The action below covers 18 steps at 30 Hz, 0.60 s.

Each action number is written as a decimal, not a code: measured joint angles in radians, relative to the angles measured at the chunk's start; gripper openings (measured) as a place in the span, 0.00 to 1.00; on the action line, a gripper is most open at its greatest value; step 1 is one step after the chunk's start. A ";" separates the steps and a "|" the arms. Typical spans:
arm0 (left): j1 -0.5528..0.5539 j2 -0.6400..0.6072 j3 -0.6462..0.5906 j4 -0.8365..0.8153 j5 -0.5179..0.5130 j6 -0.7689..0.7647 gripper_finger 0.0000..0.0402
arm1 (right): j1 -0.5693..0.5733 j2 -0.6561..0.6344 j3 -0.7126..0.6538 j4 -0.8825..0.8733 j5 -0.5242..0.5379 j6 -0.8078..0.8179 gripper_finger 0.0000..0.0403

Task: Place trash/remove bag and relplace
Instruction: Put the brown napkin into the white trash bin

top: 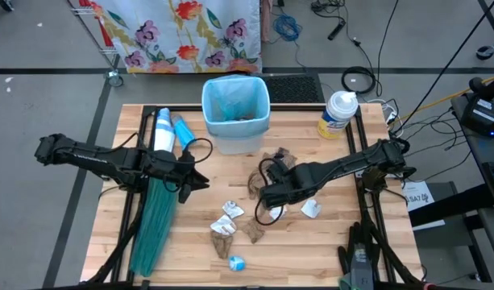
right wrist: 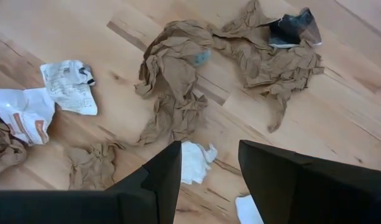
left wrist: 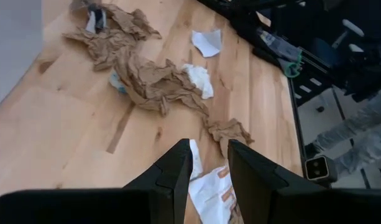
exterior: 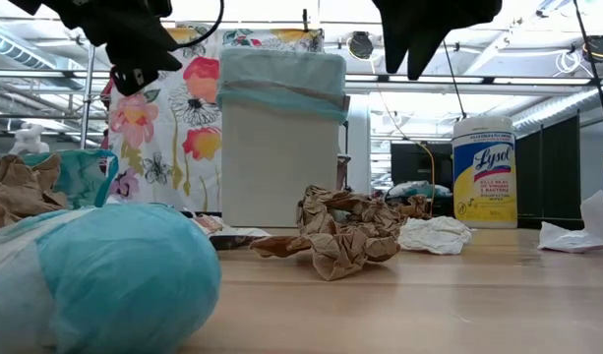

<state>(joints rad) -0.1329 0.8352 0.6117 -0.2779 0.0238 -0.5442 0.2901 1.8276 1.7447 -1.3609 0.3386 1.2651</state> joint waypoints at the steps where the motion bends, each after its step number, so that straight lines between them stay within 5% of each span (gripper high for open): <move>1: -0.003 0.000 0.000 -0.001 0.000 0.000 0.27 | 0.000 0.001 0.000 0.005 0.000 0.003 0.37; 11: -0.009 0.000 0.000 -0.051 0.000 0.008 0.27 | 0.044 0.005 0.000 0.072 0.175 0.102 0.37; 18: -0.010 0.000 0.000 -0.079 0.000 0.018 0.27 | 0.072 0.005 0.000 0.071 0.190 0.162 0.37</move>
<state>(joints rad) -0.1429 0.8352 0.6117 -0.3569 0.0235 -0.5262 0.3622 1.8328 1.7447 -1.2896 0.5286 1.4273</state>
